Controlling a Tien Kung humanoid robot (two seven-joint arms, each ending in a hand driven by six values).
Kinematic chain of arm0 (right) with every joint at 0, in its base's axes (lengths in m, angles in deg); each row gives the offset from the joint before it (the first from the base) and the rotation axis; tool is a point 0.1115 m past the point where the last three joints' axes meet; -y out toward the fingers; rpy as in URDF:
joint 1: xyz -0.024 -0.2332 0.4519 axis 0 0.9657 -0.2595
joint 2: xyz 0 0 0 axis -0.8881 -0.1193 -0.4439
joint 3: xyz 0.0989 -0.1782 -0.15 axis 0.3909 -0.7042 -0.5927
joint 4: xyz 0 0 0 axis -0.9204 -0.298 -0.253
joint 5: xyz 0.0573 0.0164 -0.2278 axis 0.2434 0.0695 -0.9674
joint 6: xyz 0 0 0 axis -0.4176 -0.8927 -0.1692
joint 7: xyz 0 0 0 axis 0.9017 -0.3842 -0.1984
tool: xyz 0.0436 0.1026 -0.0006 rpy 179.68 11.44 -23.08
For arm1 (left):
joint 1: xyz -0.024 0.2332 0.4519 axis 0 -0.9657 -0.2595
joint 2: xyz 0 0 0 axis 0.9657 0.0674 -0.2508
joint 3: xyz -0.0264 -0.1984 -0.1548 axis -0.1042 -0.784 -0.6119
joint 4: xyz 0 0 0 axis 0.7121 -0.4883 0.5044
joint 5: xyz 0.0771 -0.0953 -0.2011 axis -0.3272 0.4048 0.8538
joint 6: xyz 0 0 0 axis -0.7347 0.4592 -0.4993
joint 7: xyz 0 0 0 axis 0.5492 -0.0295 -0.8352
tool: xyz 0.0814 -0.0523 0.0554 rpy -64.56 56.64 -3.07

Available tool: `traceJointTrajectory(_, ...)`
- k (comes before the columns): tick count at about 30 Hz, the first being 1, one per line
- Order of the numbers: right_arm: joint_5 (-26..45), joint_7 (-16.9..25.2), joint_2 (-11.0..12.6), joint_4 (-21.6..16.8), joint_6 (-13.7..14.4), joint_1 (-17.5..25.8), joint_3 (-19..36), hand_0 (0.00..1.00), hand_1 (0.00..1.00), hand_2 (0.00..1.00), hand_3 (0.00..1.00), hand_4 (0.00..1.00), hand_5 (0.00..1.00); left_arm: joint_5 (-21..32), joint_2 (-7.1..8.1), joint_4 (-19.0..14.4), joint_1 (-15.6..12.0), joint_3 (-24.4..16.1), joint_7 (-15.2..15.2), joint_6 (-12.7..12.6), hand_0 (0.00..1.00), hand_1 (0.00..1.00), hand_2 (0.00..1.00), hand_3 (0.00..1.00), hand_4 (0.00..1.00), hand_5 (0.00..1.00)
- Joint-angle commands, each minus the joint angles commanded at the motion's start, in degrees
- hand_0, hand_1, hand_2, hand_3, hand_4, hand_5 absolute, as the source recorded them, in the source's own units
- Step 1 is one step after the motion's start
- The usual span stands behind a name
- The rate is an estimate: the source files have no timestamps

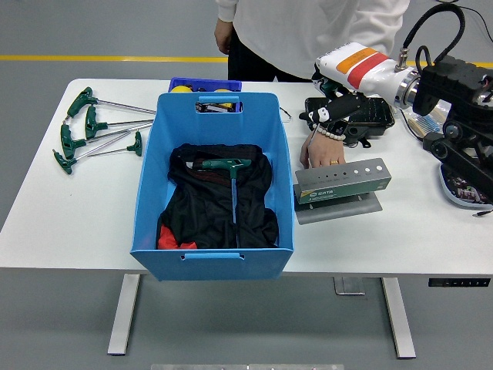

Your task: Lift tool from toolbox,place it in box,lift tool from toolbox,place it in box

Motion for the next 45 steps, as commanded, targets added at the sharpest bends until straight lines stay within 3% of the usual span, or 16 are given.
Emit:
traceJointTrajectory(7, 2.6, 0.61, -0.7, -4.64, 0.5, 0.03, 1.83, 0.002, 0.002, 0.002, 0.014, 0.834, 0.673, 0.41, 0.02, 0.0, 0.12, 0.36, -0.09, 0.09, 0.743, 0.728, 0.804, 0.777, 0.732, 0.617)
traceJointTrajectory(15, 4.69, 2.76, -2.34, -9.91, 2.09, -0.71, -3.16, 0.002, 0.002, 0.002, 0.012, 0.814, 0.653, 0.99, 0.08, 0.0, 0.18, 0.78, -0.3, 0.14, 0.743, 0.728, 0.803, 0.776, 0.731, 0.617)
traceJointTrajectory(25, 0.06, 3.4, -6.14, -10.96, 6.37, -2.09, -8.52, 0.002, 0.002, 0.062, 0.063, 0.8, 0.623, 1.25, 0.18, 0.0, 0.41, 1.2, -0.38, 0.21, 0.745, 0.728, 0.803, 0.775, 0.732, 0.619)
traceJointTrajectory(26, -0.25, 3.04, -6.34, -10.95, 6.19, -2.22, -8.85, 0.143, 0.165, 0.287, 0.4, 0.817, 0.615, 1.23, 0.18, 0.0, 0.41, 1.17, -0.39, 0.21, 0.744, 0.728, 0.802, 0.775, 0.732, 0.618)
traceJointTrajectory(31, -3.56, -0.16, -7.7, -9.52, 4.44, -2.74, -11.48, 0.143, 0.165, 0.287, 0.4, 0.817, 0.615, 0.74, 0.2, 0.0, 0.45, 0.78, -0.36, 0.18, 0.744, 0.728, 0.802, 0.775, 0.732, 0.618)
traceJointTrajectory(32, -4.15, -0.61, -7.9, -8.98, 4.31, -2.74, -11.86, 0.345, 0.501, 0.625, 0.621, 0.865, 0.603, 0.67, 0.2, 0.0, 0.46, 0.72, -0.35, 0.16, 0.744, 0.728, 0.802, 0.775, 0.73, 0.616)
traceJointTrajectory(37, -3.46, -0.83, -8.08, -6.91, 4.74, -2.48, -13.07, 0.345, 0.501, 0.625, 0.621, 0.865, 0.603, 0.71, 0.2, 0.0, 0.43, 0.72, -0.35, 0.14, 0.744, 0.728, 0.802, 0.775, 0.73, 0.616)
traceJointTrajectory(38, -2.87, -1.05, -8.15, -6.47, 5.05, -2.37, -13.14, 0.689, 0.738, 0.877, 0.962, 0.923, 0.633, 0.62, 0.18, 0.0, 0.44, 0.67, -0.31, 0.13, 0.744, 0.728, 0.801, 0.773, 0.731, 0.615)
traceJointTrajectory(43, -1.93, -1.66, -8.24, -5.45, 5.86, -2.22, -12.86, 0.689, 0.738, 0.877, 0.962, 0.923, 0.633, 0.57, 0.19, 0.0, 0.48, 0.72, -0.25, 0.13, 0.744, 0.728, 0.801, 0.773, 0.731, 0.615)
traceJointTrajectory(44, -1.88, -1.59, -8.22, -5.36, 5.96, -2.19, -12.77, 0.772, 0.811, 0.945, 0.998, 0.972, 0.677, 0.61, 0.19, 0.0, 0.48, 0.73, -0.24, 0.12, 0.745, 0.728, 0.802, 0.774, 0.731, 0.615)
traceJointTrajectory(45, -1.81, -1.48, -8.15, -5.22, 6.13, -2.1, -12.54, 0.772, 0.811, 0.945, 0.998, 0.972, 0.677, 0.6, 0.17, 0.0, 0.47, 0.72, -0.23, 0.1, 0.745, 0.728, 0.802, 0.774, 0.731, 0.615)
